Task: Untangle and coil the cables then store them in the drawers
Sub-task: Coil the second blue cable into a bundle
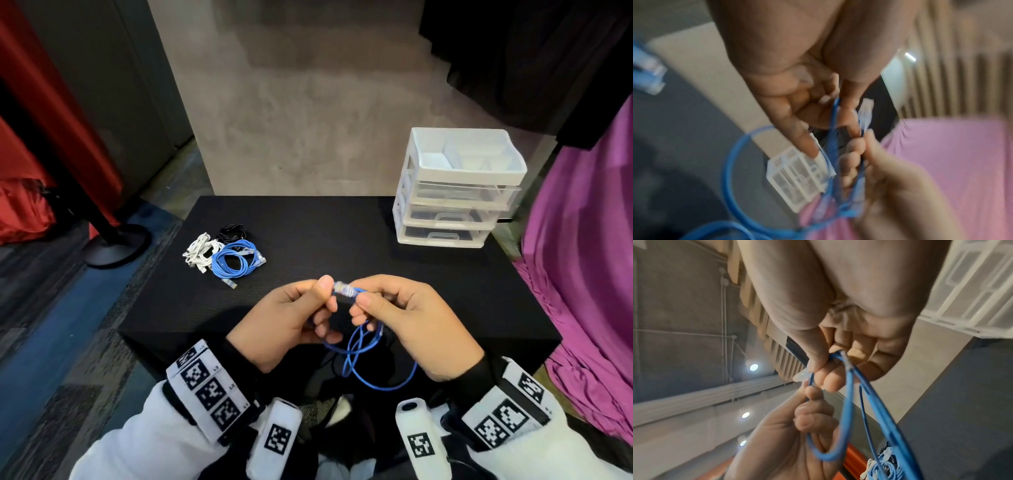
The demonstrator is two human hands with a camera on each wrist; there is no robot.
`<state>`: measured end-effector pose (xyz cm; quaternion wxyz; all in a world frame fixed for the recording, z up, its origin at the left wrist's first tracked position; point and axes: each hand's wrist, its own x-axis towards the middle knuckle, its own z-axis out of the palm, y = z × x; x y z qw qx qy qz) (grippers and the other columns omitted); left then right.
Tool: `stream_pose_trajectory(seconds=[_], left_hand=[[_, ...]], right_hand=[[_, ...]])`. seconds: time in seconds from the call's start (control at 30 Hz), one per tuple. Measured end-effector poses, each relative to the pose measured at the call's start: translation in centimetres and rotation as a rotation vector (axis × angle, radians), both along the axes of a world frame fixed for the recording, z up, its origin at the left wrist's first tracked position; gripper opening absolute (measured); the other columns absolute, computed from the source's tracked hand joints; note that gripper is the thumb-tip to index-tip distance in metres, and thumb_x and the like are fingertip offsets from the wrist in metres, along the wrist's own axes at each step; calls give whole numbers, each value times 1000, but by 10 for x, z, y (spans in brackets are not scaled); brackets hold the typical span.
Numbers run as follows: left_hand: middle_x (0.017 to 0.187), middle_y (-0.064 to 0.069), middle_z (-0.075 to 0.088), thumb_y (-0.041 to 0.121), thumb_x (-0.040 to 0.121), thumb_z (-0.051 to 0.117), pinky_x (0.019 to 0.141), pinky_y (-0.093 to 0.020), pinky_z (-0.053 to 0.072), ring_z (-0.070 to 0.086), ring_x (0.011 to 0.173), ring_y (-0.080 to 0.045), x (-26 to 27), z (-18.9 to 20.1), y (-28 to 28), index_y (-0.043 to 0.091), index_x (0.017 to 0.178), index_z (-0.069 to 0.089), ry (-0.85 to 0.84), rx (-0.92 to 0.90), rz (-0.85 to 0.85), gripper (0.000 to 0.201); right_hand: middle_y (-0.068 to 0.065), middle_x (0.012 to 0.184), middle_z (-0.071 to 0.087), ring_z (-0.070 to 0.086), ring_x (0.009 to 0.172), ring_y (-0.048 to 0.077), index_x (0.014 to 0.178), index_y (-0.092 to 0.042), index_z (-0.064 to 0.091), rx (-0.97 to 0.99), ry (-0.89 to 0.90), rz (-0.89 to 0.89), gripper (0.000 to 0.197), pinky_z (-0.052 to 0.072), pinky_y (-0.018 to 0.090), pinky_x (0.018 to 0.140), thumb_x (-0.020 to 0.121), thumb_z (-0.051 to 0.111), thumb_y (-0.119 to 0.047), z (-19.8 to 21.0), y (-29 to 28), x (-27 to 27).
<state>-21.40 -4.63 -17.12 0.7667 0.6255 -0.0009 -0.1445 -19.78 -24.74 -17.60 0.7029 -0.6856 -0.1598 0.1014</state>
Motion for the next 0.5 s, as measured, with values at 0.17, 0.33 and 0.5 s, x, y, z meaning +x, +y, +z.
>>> stream_pose_trajectory(seconds=[0.17, 0.33, 0.5], left_hand=[[80, -11, 64, 25, 92, 67, 84, -48, 57, 68, 76, -26, -3, -1, 1, 10, 95, 69, -19, 39, -50, 15], [90, -13, 70, 34, 101, 56, 80, -35, 57, 69, 84, -22, -1, 6, 4, 3, 110, 63, -161, 219, -75, 33], [71, -8, 60, 7, 104, 52, 75, -39, 60, 63, 69, -20, 3, 10, 4, -3, 91, 59, -246, 275, 25, 18]], right_hand=[[16, 83, 73, 64, 65, 21, 106, -7, 66, 64, 20, -65, 10, 48, 28, 57, 96, 67, -8, 1, 3, 8], [3, 69, 58, 50, 61, 16, 94, -12, 74, -138, -111, -17, 3, 47, 21, 59, 92, 74, -9, 7, 2, 11], [20, 82, 64, 62, 73, 22, 107, -10, 61, -178, -82, 137, 16, 52, 27, 74, 95, 71, -10, 5, -1, 11]])
